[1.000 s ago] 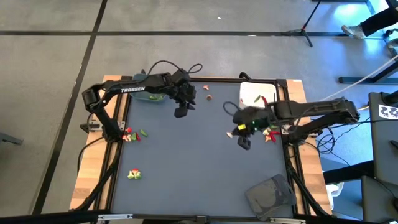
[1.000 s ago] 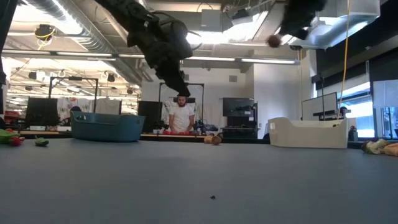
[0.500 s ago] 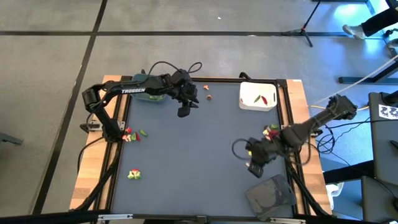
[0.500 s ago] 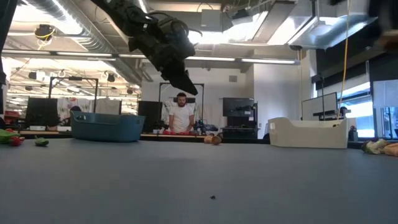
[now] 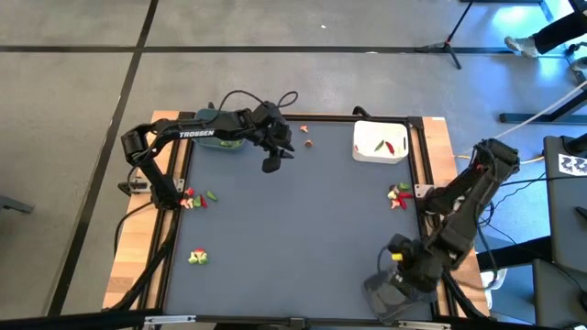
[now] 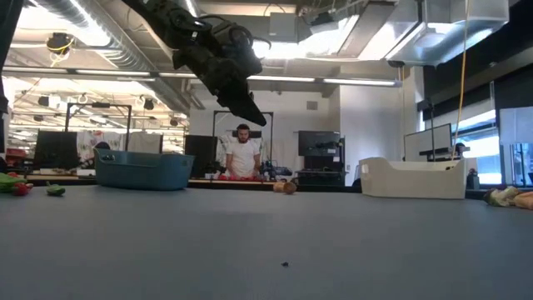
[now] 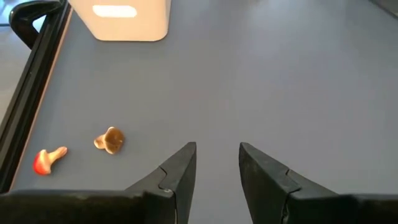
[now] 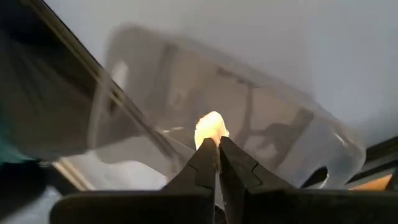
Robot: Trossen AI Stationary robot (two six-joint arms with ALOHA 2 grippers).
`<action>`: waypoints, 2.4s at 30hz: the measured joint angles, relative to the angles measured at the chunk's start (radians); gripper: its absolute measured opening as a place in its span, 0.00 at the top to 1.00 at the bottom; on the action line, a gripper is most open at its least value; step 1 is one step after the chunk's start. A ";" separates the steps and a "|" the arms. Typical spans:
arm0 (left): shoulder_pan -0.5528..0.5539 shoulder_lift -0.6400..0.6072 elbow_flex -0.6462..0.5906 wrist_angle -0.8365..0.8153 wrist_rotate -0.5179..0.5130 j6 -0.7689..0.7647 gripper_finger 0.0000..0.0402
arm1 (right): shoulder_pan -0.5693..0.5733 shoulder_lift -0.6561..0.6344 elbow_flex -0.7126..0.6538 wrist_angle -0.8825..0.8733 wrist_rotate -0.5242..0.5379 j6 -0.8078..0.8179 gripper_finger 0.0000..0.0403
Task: Sort produce into baskets
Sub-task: Put the brown mushroom into the black bin
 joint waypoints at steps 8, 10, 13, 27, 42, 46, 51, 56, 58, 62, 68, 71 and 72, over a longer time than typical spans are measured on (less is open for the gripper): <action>0.000 0.000 0.000 0.016 0.000 0.004 0.71 | 0.068 0.143 -0.001 -0.035 0.052 0.006 0.98; 0.000 0.000 0.000 0.015 0.000 0.003 0.71 | 0.067 0.180 -0.001 -0.028 0.053 0.007 0.97; -0.003 0.000 0.000 0.015 0.000 0.003 0.71 | 0.066 0.229 -0.001 -0.030 0.034 0.006 0.95; -0.021 0.000 0.000 0.014 0.001 -0.074 0.71 | 0.054 0.228 0.024 -0.017 0.046 0.082 0.63; -0.044 0.000 0.000 0.018 -0.006 -0.057 0.44 | -0.243 0.144 0.169 -0.136 0.408 -0.377 0.43; -0.044 0.000 0.000 0.018 -0.006 -0.054 0.43 | -0.328 0.145 0.159 -0.132 0.446 -0.533 0.43; -0.041 0.000 0.000 0.019 -0.013 -0.055 0.44 | -0.433 0.145 0.139 -0.130 0.482 -0.732 0.43; -0.028 0.000 0.000 0.006 -0.143 -0.079 0.46 | -0.537 0.145 0.086 -0.079 0.570 -0.885 0.43; -0.019 0.000 0.000 0.003 -0.191 -0.096 0.46 | -0.583 0.145 0.052 -0.035 0.580 -0.948 0.43; 0.000 0.000 0.000 0.030 -0.221 -0.135 0.48 | -0.678 0.146 -0.022 0.049 0.582 -1.022 0.43; 0.005 0.030 0.000 0.139 -0.222 -0.157 0.50 | -0.805 0.146 -0.097 0.185 0.584 -1.027 0.43; 0.004 0.072 0.000 0.197 -0.222 -0.137 0.51 | -0.846 0.146 -0.120 0.246 0.583 -1.027 0.43; 0.005 0.088 0.000 0.208 -0.222 -0.123 0.52 | -0.855 0.146 -0.125 0.258 0.583 -1.027 0.43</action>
